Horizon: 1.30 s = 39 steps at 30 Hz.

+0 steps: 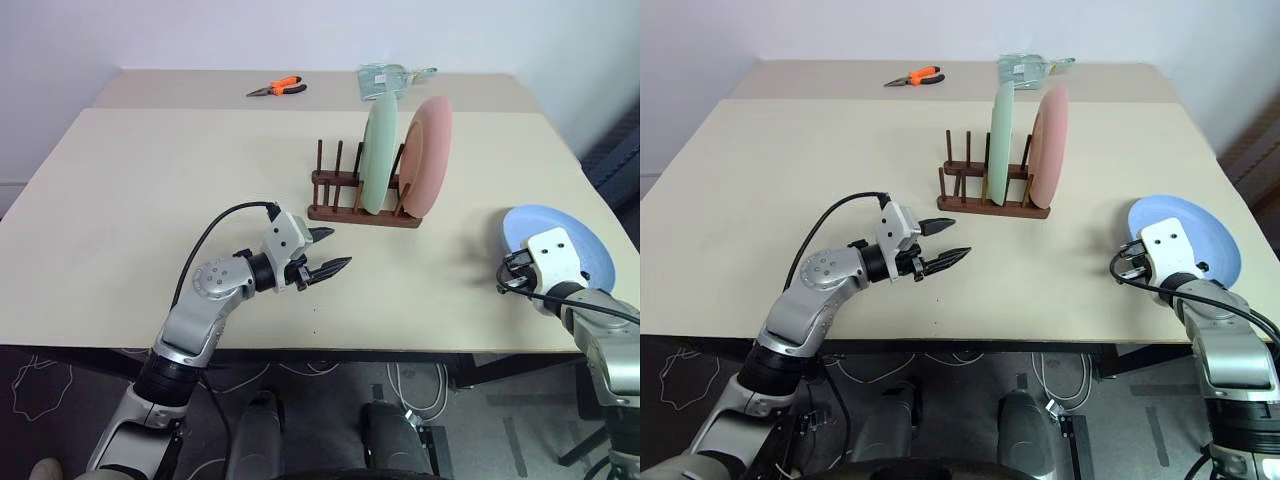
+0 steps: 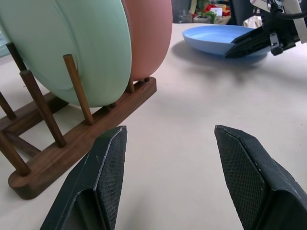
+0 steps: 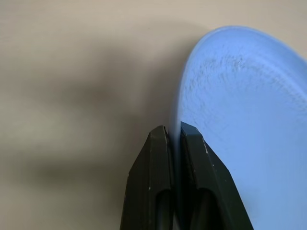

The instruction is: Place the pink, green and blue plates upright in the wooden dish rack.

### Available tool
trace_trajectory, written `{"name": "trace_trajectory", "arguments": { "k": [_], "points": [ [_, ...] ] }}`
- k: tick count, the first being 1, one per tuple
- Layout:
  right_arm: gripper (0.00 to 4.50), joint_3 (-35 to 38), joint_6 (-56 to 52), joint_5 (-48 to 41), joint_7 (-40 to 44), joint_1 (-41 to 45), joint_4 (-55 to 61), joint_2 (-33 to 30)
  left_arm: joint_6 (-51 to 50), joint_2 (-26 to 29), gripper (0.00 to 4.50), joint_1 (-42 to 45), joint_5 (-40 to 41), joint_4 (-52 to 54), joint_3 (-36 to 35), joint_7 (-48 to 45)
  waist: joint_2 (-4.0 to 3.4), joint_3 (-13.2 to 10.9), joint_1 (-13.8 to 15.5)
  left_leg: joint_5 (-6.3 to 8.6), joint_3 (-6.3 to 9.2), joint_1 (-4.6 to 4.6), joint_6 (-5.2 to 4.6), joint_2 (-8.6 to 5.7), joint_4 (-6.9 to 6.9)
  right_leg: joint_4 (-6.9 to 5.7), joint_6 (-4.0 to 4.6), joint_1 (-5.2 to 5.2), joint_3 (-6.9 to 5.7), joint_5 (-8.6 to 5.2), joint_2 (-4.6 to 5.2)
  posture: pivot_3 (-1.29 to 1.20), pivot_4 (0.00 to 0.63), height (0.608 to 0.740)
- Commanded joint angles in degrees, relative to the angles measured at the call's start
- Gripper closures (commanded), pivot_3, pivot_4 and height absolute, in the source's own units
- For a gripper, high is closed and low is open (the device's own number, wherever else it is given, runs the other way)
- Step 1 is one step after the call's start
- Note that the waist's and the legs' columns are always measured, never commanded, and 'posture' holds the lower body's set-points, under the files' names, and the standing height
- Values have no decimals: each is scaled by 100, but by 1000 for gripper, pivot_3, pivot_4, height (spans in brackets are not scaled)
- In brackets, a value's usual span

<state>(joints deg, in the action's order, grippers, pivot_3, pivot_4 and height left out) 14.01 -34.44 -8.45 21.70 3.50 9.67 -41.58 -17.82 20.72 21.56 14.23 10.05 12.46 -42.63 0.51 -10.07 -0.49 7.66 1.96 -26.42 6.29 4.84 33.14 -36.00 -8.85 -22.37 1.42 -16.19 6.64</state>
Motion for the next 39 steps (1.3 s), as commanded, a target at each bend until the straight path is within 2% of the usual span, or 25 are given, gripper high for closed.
{"name": "trace_trajectory", "arguments": {
  "k": [1,3,7,10,11,13,15,17,20,23,30,39],
  "points": [
    [4459,394,805,61,-314,616,201,100,182,35,1511,14,-27,117,-166,46,-3,-2,-33,0,0,0,0,0,0,0,0,0,0,0,0,0,150,740],
    [4459,739,1083,-237,-539,1341,337,287,235,108,1511,-10,-52,53,-225,44,-19,-6,-64,-1,-1,2,0,1,0,-5,0,-6,2,3,0,0,150,740],
    [4459,1236,464,-2165,-347,3100,989,734,398,275,1511,-59,-121,-114,-348,52,-51,-19,-39,-4,1,4,-1,1,-6,-15,-3,-13,3,3,-2,0,150,740],
    [4459,1205,-289,-3941,-549,4190,1413,1156,615,372,1511,-58,-249,-305,-480,136,-49,-18,23,-2,4,0,-3,2,-19,-15,-23,-8,-5,2,-4,0,150,740],
    [4459,1085,-433,-4706,-990,4681,1463,1621,780,426,1511,-49,-321,-456,-598,223,-49,-18,11,1,3,-1,-7,2,-21,-13,-24,-5,-6,3,-4,0,150,740],
    [4459,881,-601,-5519,-1619,5227,1504,2249,1085,492,1511,-37,-445,-711,-775,385,-53,-20,-24,2,2,-3,-9,2,-20,-17,-29,-11,-6,6,-4,0,150,740],
    [4459,687,-678,-6326,-2309,5523,1409,2840,1348,563,1511,-42,-569,-960,-927,534,-53,-20,-29,2,3,-2,-9,5,-22,-22,-30,-13,-9,7,-5,0,150,740],
    [4459,370,-740,-6752,-2998,5579,1140,3481,1594,648,1511,-68,-657,-1195,-1103,672,-51,-19,-24,2,3,-2,-9,5,-20,-23,-27,-12,-9,8,-5,0,150,740],
    [4459,-36,-790,-6841,-3775,5436,710,4148,1879,757,1511,-116,-715,-1451,-1293,780,-51,-18,-18,1,1,-2,-8,4,-13,-22,-23,-8,-8,9,-5,0,150,740],
    [4459,-275,-730,-6605,-4109,5286,419,4453,2042,844,1511,-187,-740,-1546,-1487,874,-50,-18,-5,0,1,-6,-9,4,-13,-22,-22,-10,-8,10,-5,0,150,740],
    [4459,-532,-516,-5763,-4113,5077,-259,4554,2074,1002,1511,-470,-739,-1394,-1676,918,-51,-19,-38,0,1,-8,-9,6,-23,-26,-26,-23,-9,11,-7,0,150,740],
    [4459,-341,-381,-5391,-3768,5237,-699,4494,1908,784,1511,-506,-739,-1143,-1459,910,-51,-19,-35,0,-1,-10,-8,6,-23,-25,-25,-26,-8,11,-7,0,150,740]
  ]
}}
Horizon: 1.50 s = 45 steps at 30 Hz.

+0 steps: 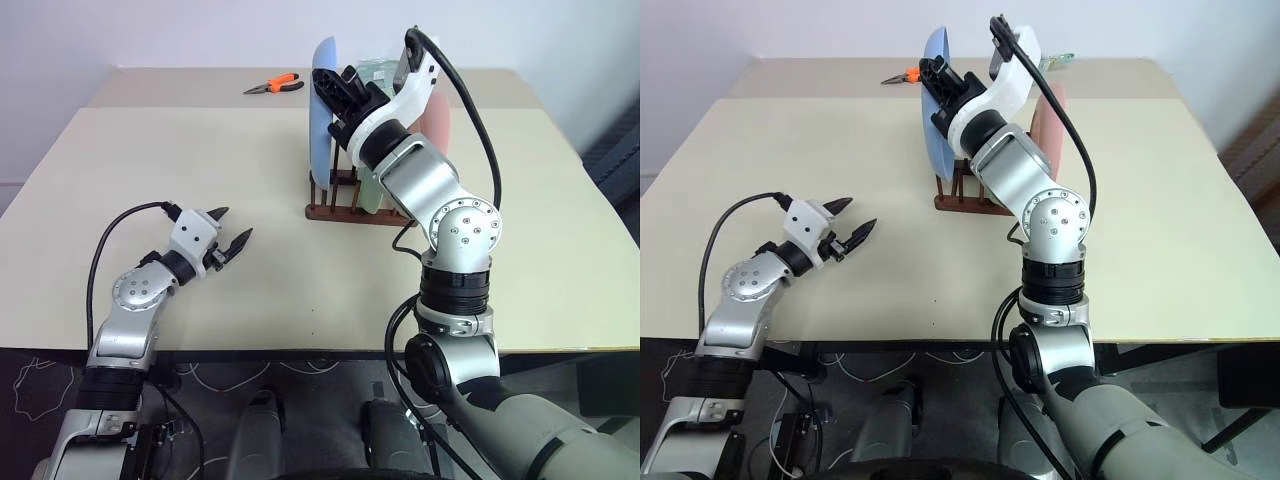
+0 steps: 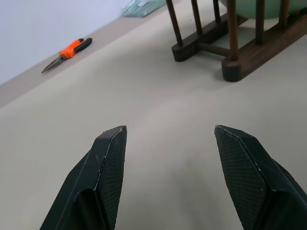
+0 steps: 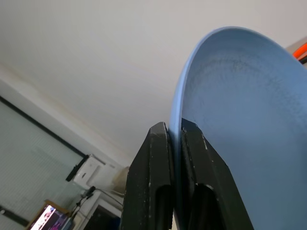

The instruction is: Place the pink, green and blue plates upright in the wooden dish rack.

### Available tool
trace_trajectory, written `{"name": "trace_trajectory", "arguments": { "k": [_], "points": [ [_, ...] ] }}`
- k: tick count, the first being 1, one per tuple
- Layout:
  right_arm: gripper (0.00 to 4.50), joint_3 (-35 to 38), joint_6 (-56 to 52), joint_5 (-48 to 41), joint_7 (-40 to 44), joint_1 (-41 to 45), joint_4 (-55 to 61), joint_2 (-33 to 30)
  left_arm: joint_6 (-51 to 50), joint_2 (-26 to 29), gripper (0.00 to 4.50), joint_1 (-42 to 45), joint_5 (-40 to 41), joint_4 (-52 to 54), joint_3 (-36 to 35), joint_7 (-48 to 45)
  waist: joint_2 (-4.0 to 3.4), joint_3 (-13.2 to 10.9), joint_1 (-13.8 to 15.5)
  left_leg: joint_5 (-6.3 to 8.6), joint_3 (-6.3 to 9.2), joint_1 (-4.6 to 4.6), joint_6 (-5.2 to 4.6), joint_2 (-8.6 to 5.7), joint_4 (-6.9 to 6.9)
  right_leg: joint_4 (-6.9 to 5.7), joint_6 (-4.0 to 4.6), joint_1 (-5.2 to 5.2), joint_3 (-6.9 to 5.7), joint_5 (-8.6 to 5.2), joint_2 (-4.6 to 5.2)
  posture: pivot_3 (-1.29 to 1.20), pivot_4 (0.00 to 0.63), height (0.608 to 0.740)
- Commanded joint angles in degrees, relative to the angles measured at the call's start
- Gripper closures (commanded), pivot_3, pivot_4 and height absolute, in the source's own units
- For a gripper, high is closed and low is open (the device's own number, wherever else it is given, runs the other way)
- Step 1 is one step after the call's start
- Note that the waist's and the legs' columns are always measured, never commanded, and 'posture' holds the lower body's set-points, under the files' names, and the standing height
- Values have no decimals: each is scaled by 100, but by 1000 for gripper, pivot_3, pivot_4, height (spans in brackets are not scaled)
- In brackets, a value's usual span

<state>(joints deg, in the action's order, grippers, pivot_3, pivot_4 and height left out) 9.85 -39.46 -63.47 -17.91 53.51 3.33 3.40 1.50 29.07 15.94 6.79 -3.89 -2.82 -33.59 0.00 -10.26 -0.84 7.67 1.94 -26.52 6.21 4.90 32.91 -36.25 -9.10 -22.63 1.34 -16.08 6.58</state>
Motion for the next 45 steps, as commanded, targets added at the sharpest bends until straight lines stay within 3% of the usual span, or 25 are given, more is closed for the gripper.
{"name": "trace_trajectory", "arguments": {
  "k": [1,7,11,17,21,26,29,33,37,45],
  "points": [
    [4459,109,124,143,222,275,-184,-13,-42,-81,1511,64,2,277,109,-13,0,0,-4,0,0,0,0,0,0,0,0,0,0,0,0,0,150,740],
    [4459,317,198,423,409,554,-936,-53,-124,-193,1511,44,58,414,273,-123,0,0,-7,0,-1,0,0,0,-1,0,0,-2,0,0,0,0,150,740],
    [2984,325,203,679,672,701,-1185,-114,-196,-250,1511,-18,105,540,330,-199,0,0,-6,0,-1,-1,0,0,-1,0,0,-3,0,0,0,0,150,740],
    [45,-37,319,1465,1285,769,-999,-463,-341,-334,1511,-97,80,726,418,-208,-1,-1,2,0,-1,-2,0,0,-2,1,0,-4,0,0,0,0,150,740],
    [45,-342,445,2004,1988,692,-242,-1118,-411,-370,1511,-108,66,807,434,-210,-1,-1,19,0,-1,-10,0,0,-1,3,2,-9,1,-1,0,0,150,740],
    [45,-41,187,2086,2839,74,829,-2484,-480,-396,1511,-161,42,903,457,-206,1,0,35,1,-1,-11,1,-1,-1,13,2,-6,0,-2,0,0,150,740],
    [45,609,-43,1846,3750,-1034,1445,-3690,-477,-388,1511,-199,16,914,435,-201,5,0,115,1,-1,-11,1,-1,0,22,19,2,0,-11,1,0,150,740],
    [45,1719,71,2203,4628,-2992,1235,-4925,-441,-293,1511,-171,19,758,311,-211,6,-1,172,2,-7,-9,1,-2,3,26,23,3,4,-13,2,0,150,740],
    [45,1869,671,2883,5208,-4515,949,-5225,-365,-138,1511,-141,59,509,174,-284,1,1,90,2,-12,6,1,-1,5,27,23,9,9,-13,3,0,150,740],
    [45,1083,1655,3696,5932,-4912,475,-5111,-497,-38,1511,-258,127,517,142,-354,-1,-1,-17,1,-10,14,1,-2,15,22,26,11,16,-9,3,0,150,740]
  ]
}}
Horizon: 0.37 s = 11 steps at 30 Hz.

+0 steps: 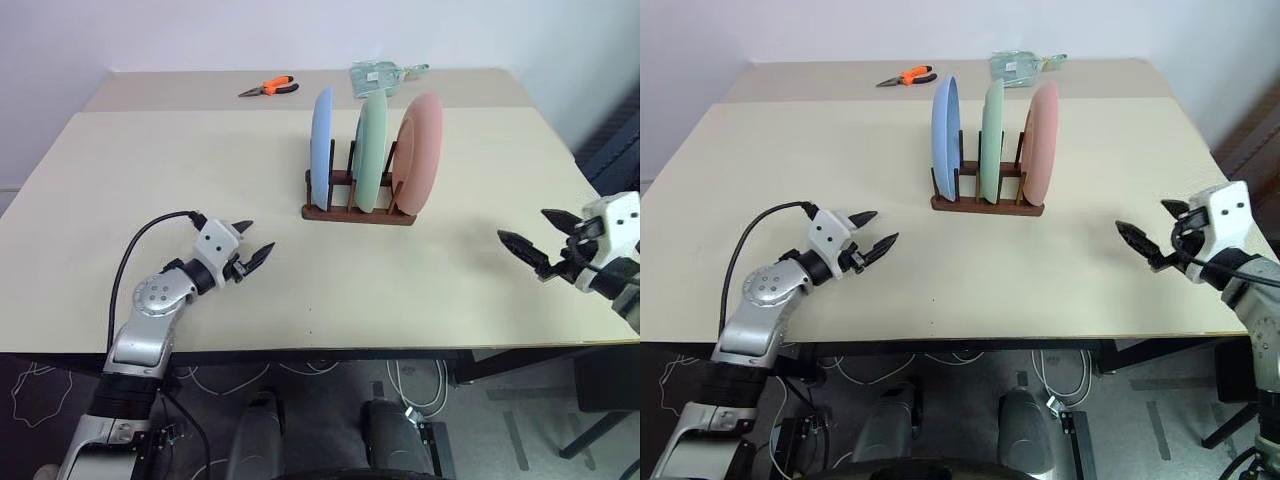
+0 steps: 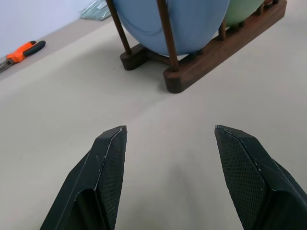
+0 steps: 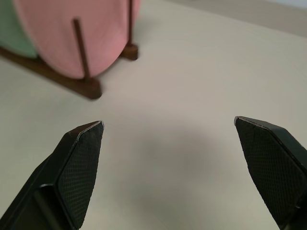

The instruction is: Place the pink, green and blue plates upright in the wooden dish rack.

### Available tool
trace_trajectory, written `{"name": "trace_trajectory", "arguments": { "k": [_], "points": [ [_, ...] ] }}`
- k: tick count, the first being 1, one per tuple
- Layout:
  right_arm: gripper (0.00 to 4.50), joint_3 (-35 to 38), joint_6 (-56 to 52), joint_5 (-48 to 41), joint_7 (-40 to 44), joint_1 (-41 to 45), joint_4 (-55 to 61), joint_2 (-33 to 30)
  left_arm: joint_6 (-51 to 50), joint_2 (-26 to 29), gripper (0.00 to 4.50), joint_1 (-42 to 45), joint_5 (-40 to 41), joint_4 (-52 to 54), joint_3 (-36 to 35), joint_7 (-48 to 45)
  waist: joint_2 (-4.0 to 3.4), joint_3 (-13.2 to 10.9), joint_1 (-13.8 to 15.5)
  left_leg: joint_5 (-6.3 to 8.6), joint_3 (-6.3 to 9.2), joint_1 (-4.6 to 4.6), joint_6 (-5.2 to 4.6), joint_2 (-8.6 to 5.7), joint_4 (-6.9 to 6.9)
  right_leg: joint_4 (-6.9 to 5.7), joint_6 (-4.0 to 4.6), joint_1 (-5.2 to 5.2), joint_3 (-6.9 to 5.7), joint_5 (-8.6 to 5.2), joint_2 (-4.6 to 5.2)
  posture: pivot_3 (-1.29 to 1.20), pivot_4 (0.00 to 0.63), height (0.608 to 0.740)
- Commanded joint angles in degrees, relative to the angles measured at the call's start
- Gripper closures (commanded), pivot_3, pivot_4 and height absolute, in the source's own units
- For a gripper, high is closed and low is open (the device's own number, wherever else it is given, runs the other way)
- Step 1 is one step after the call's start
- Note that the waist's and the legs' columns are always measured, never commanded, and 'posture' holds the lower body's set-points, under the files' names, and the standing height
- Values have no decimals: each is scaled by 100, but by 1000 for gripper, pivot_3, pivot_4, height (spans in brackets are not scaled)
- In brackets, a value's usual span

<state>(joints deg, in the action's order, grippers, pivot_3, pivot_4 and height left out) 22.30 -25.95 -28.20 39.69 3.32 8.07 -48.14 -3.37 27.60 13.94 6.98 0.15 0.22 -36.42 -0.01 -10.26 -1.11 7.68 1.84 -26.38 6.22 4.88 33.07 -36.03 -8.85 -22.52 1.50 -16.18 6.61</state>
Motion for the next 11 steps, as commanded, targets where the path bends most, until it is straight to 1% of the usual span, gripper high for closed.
{"name": "trace_trajectory", "arguments": {
  "k": [1,5,8,11],
  "points": [
    [45,-230,366,204,207,158,-29,71,13,138,1511,-98,116,112,-174,-96,0,0,29,0,0,-1,0,0,0,1,0,0,0,0,0,0,150,740],
    [45,-456,539,427,184,394,-251,179,-2,176,1511,-156,147,70,-238,-88,2,-1,60,0,0,-4,0,-2,0,2,-1,0,0,-1,0,0,150,740],
    [45,-506,596,473,308,389,-280,180,-48,119,1511,-284,152,249,-208,-27,4,-2,92,0,0,-4,1,-3,0,5,0,3,0,-1,0,0,150,740],
    [45,-622,648,568,341,627,-477,203,-58,52,1511,-332,138,296,-236,99,4,-2,86,0,0,-3,1,-3,-2,8,-1,5,0,-1,0,0,150,740]
  ]
}}
